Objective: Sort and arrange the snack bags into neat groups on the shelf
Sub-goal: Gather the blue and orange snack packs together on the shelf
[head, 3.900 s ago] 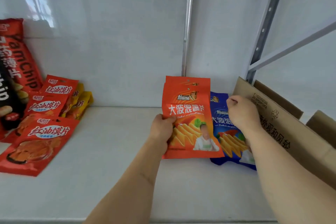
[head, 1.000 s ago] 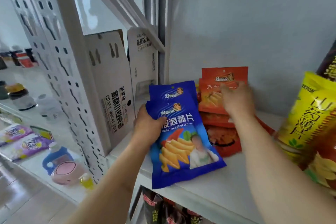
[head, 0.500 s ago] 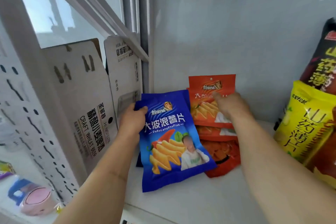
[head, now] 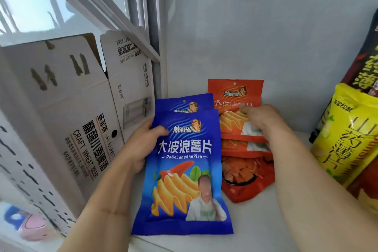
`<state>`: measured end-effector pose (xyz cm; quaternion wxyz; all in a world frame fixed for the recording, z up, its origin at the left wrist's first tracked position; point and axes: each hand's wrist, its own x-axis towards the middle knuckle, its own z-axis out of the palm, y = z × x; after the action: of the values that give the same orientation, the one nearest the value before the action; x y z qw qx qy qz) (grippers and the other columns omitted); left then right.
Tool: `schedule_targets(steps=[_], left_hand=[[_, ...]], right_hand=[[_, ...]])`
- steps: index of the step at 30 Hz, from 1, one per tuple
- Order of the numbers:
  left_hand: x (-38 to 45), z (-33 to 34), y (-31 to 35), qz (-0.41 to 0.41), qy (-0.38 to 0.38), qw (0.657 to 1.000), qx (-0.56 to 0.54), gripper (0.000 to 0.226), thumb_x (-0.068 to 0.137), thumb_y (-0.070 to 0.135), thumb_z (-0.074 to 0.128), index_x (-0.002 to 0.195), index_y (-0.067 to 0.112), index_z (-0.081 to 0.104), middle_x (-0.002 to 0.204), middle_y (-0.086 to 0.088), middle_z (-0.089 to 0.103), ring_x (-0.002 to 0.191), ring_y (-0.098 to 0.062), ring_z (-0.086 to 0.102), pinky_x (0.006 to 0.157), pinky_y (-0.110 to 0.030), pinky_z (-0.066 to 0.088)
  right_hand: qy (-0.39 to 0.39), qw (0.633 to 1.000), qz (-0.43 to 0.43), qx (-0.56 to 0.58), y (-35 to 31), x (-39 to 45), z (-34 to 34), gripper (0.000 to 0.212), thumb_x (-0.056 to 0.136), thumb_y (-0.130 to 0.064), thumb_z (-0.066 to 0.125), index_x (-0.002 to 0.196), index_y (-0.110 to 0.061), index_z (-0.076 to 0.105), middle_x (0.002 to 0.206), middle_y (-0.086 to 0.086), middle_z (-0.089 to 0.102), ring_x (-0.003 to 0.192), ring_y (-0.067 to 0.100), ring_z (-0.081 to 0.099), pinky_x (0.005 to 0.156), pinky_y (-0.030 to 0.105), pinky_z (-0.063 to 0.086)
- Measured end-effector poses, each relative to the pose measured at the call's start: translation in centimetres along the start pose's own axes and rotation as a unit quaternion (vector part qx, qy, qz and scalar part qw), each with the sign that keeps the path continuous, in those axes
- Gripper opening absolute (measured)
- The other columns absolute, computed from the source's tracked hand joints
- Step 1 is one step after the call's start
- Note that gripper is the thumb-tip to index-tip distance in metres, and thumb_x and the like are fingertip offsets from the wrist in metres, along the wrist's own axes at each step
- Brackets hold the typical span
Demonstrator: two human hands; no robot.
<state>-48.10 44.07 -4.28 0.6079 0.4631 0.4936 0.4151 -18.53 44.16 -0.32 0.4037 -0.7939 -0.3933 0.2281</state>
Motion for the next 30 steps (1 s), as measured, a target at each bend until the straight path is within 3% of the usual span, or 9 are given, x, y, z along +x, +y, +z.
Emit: schedule_targets(steps=[2,5,8,11,17,23,30], left_hand=[[0.1,-0.3,-0.3,0.012,-0.016,1.000,0.007,0.063,0.093,0.004,0.066,0.146,0.026,0.041,0.114,-0.012,0.073,0.081,-0.029,0.076,0.059,-0.038,0.062],[0.1,-0.2,-0.7,0.002,-0.006,1.000,0.018,0.082,0.089,-0.001,0.070,0.153,0.026,0.027,0.109,-0.010,0.071,0.080,-0.029,0.074,0.063,-0.042,0.063],[0.0,-0.2,-0.8,-0.032,0.005,0.999,-0.011,0.061,0.088,-0.001,0.071,0.142,0.009,0.044,0.102,-0.015,0.075,0.074,-0.028,0.075,0.061,-0.040,0.063],[-0.1,-0.6,-0.6,-0.060,-0.001,0.998,-0.029,0.034,0.090,0.003,0.069,0.123,0.004,0.060,0.095,-0.017,0.078,0.070,-0.027,0.075,0.059,-0.038,0.063],[-0.1,-0.8,-0.5,-0.063,0.014,0.995,-0.074,0.016,0.096,0.010,0.064,0.112,0.007,0.064,0.083,-0.015,0.078,0.061,-0.024,0.075,0.049,-0.035,0.061],[0.2,-0.8,-0.7,-0.045,0.019,0.994,-0.095,0.022,0.097,0.015,0.063,0.119,0.010,0.060,0.080,-0.013,0.078,0.060,-0.024,0.074,0.048,-0.035,0.060],[0.4,-0.6,-0.9,-0.026,0.027,0.994,-0.104,0.020,0.101,0.024,0.060,0.118,0.014,0.059,0.083,-0.011,0.078,0.063,-0.023,0.075,0.052,-0.036,0.062]], right_hand=[[-0.026,0.999,-0.004,-0.032,-0.2,-0.6,-0.3,0.037,0.085,-0.052,0.066,0.107,-0.023,0.062,0.104,0.001,0.063,0.106,0.031,0.063,0.098,0.045,0.048],[-0.058,0.996,-0.009,-0.062,-0.3,-1.4,-0.4,0.050,0.084,-0.054,0.067,0.120,-0.020,0.062,0.117,0.004,0.066,0.109,0.031,0.062,0.098,0.045,0.048],[-0.070,0.995,-0.013,-0.063,-0.4,-1.7,-0.7,0.051,0.083,-0.052,0.070,0.122,-0.019,0.061,0.122,0.006,0.065,0.111,0.030,0.062,0.096,0.042,0.048],[-0.076,0.996,-0.010,-0.044,-0.4,-1.7,-0.6,0.054,0.084,-0.051,0.069,0.125,-0.017,0.060,0.127,0.008,0.063,0.115,0.031,0.059,0.098,0.041,0.046],[-0.095,0.995,0.007,-0.043,-0.3,-1.6,0.3,0.073,0.079,-0.069,0.062,0.132,-0.018,0.055,0.135,0.009,0.058,0.122,0.033,0.055,0.104,0.045,0.043],[-0.121,0.992,-0.003,-0.020,-0.1,-1.3,0.3,0.064,0.081,-0.056,0.071,0.129,-0.017,0.057,0.131,0.006,0.061,0.120,0.031,0.057,0.100,0.041,0.044],[-0.059,0.998,0.018,0.008,-0.1,-0.7,0.2,0.065,0.058,-0.059,0.086,0.107,-0.020,0.065,0.106,0.002,0.068,0.100,0.030,0.065,0.096,0.047,0.050]])
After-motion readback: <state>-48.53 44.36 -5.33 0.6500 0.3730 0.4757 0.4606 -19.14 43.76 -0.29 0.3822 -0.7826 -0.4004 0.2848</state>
